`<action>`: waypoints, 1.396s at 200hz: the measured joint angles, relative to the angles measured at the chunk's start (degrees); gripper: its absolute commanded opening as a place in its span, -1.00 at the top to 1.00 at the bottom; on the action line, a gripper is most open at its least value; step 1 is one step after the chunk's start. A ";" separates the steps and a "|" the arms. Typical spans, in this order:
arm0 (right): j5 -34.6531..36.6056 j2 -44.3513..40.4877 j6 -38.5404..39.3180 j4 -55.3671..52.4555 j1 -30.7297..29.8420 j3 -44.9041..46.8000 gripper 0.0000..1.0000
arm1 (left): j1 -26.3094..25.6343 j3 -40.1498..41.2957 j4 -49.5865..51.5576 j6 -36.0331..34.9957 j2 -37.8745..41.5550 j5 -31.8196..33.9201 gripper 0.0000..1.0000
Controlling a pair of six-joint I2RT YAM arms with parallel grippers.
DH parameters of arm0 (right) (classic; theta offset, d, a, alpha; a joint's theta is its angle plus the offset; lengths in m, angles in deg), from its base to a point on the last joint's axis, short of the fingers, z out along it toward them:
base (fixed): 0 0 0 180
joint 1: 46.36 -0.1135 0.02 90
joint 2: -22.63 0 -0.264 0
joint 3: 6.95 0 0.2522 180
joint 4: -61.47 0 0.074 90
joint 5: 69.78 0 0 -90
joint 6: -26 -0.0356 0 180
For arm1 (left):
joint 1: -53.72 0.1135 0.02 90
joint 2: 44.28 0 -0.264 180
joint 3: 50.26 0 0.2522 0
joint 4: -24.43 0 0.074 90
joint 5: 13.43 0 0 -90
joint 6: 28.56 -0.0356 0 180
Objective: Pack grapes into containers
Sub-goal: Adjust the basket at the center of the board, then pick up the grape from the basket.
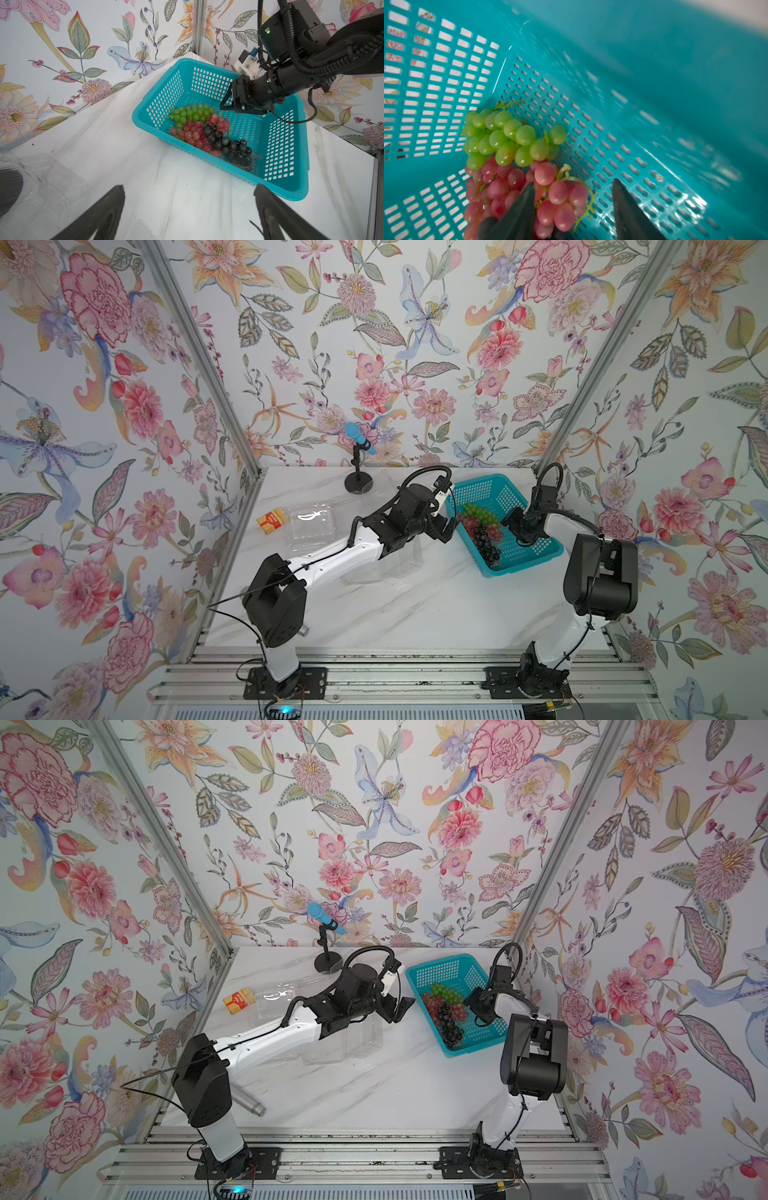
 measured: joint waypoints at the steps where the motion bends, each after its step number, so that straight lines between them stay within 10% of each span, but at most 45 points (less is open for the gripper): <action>1: 0.11 0.07 0.02 0.00 -0.04 0.00 -0.07 | 0.00 0.00 0.00 -0.02 -0.02 0.00 -0.99; 279: 16.37 4.37 -1.36 1.99 -7.04 -2.36 0.43 | -0.07 4.31 -0.11 -2.29 3.17 0.15 -1.00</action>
